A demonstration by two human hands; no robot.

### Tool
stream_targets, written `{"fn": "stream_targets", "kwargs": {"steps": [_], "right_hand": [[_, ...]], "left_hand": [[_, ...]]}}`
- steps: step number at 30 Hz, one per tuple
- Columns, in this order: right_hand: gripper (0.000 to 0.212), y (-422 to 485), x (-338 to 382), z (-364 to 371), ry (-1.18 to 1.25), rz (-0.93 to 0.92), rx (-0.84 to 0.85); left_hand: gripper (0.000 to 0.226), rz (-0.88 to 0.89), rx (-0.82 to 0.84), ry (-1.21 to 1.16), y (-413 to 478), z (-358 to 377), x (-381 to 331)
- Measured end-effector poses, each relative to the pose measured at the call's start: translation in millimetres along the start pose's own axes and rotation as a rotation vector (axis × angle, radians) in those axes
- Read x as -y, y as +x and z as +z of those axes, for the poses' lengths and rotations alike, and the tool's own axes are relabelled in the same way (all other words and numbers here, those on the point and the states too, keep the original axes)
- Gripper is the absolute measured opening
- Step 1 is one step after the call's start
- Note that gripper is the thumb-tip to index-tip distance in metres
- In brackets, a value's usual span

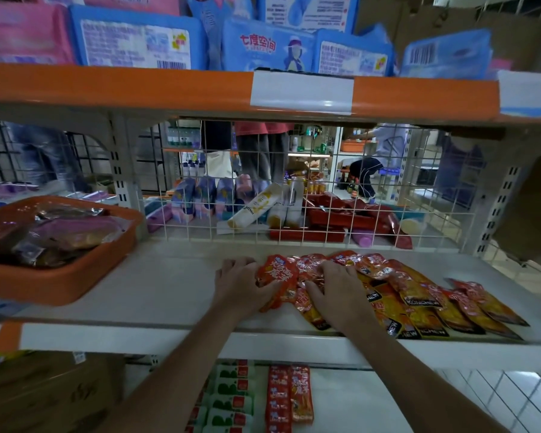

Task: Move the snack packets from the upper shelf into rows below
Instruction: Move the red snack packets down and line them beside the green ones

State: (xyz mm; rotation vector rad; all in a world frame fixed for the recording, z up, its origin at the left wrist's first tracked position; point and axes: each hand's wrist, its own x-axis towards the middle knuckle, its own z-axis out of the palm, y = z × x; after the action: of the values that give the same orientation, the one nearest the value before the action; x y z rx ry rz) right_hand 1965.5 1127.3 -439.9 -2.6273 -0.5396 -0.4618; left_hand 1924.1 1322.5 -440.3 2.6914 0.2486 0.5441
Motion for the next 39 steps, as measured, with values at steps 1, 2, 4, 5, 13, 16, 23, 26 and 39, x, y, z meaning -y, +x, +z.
{"fn": "stream_targets", "kwargs": {"steps": [1, 2, 4, 5, 13, 16, 23, 26, 39], "right_hand": [[0.045, 0.1, 0.1, 0.2, -0.012, -0.009, 0.011], [0.049, 0.0, 0.3, 0.1, -0.027, -0.016, 0.021], [0.048, -0.7, 0.6, -0.9, -0.047, -0.03, 0.036], [0.046, -0.8, 0.4, -1.6, -0.048, -0.032, 0.041], [0.05, 1.3, -2.1, -1.9, -0.043, -0.013, 0.038], [0.054, 3.1, -3.8, 0.1, -0.067, -0.002, 0.057], [0.065, 1.9, -2.4, -9.4, 0.078, 0.13, 0.028], [0.045, 1.9, -2.7, -13.7, 0.206, 0.118, 0.024], [0.038, -21.3, -8.1, -53.4, 0.934, 0.197, 0.14]], "left_hand": [[0.071, 0.011, -0.006, -0.019, -0.9, -0.2, -0.2], [0.069, 0.022, -0.019, -0.025, -2.6, -1.0, -1.7], [0.061, 0.036, -0.063, -0.017, -6.0, -2.5, -4.5], [0.053, 0.03, -0.076, -0.051, -7.9, -4.3, -6.5], [0.034, -0.266, 0.178, -1.012, -25.4, -14.2, -31.2], [0.045, -0.153, 0.273, -0.913, -31.1, -10.3, -31.1], [0.056, -0.026, 0.253, -0.904, -34.0, -8.5, -30.1], [0.053, -0.048, 0.246, -0.978, -35.1, -10.1, -28.0], [0.045, -0.088, 0.212, -1.184, -37.6, -16.4, -24.1]]}}
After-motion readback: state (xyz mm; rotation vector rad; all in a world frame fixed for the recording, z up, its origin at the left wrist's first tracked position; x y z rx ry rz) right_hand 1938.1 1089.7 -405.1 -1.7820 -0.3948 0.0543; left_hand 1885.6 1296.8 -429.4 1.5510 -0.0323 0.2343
